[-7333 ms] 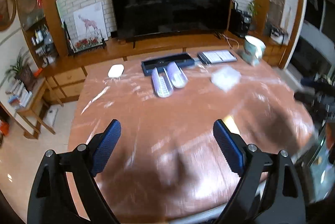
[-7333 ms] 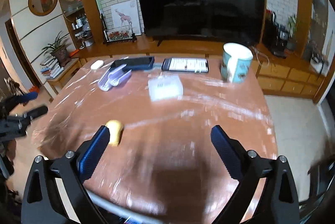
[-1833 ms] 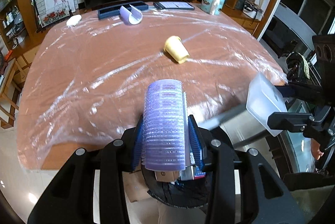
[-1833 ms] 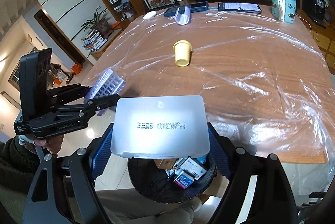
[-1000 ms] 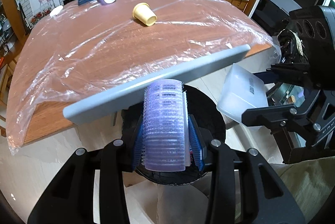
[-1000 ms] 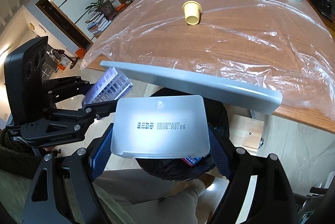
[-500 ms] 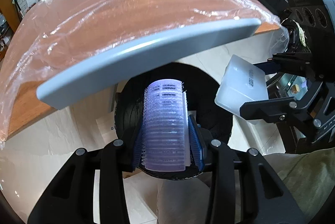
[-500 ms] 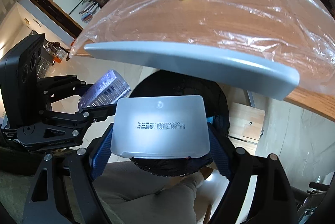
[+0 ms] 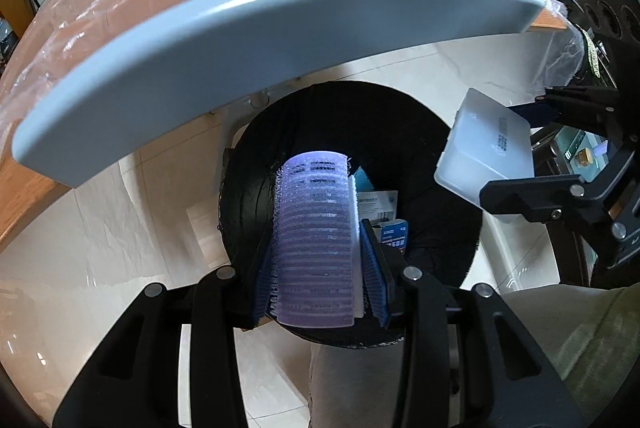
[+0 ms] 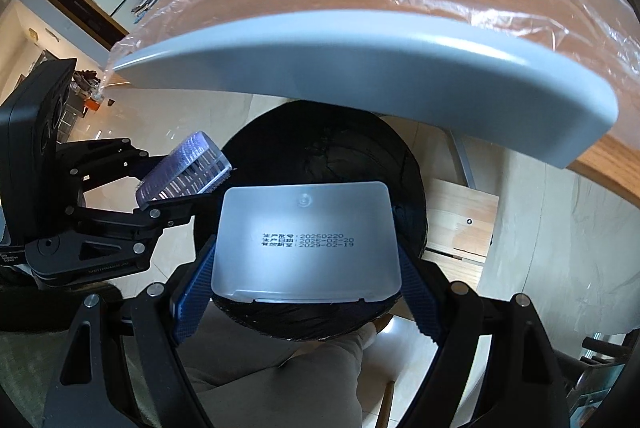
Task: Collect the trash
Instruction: 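Open both grippers to drop the roller and plastic box into the bin, then move both tools back over the table toward the yellow cup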
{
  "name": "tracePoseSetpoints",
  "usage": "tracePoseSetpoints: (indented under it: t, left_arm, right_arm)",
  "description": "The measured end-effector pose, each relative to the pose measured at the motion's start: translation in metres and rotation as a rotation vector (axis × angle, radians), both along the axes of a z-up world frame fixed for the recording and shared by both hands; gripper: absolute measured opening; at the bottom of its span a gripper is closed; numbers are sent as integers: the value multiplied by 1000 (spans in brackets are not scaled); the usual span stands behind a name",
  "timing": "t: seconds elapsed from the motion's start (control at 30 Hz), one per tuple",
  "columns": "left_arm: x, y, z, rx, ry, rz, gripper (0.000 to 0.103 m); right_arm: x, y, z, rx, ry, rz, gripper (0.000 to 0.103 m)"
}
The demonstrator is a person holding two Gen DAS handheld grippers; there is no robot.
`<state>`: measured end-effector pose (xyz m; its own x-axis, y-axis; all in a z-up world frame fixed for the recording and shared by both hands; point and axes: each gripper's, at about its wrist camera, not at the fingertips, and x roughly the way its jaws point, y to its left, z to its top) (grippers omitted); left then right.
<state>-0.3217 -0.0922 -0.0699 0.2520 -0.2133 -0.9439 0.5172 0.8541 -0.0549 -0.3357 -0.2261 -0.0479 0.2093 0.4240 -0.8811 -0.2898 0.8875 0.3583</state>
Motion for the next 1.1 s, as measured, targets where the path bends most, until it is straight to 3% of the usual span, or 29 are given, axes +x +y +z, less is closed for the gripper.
tracePoseSetpoints:
  t: [0.37, 0.4, 0.5, 0.6, 0.8, 0.97, 1.1]
  left_arm:
    - [4, 2, -9, 5, 15, -4, 41]
    - [4, -1, -8, 3, 13, -9, 43]
    - [3, -4, -8, 18, -7, -18, 64]
    - [5, -3, -3, 8, -5, -12, 65]
    - [4, 4, 5, 1, -13, 9, 66]
    - [-6, 10, 36, -37, -46, -13, 66]
    - [-13, 14, 85, -121, -114, -57, 71]
  right_arm:
    - [3, 1, -11, -25, 13, -5, 81]
    - [3, 1, -11, -34, 14, -12, 81]
    - [4, -2, -13, -45, 17, -36, 83]
    - [3, -4, -11, -50, 15, -52, 89]
    - [-1, -12, -5, -71, 1, -75, 89]
    - [-15, -16, 30, -71, -71, -39, 89]
    - [-26, -16, 81, -81, -227, -5, 90]
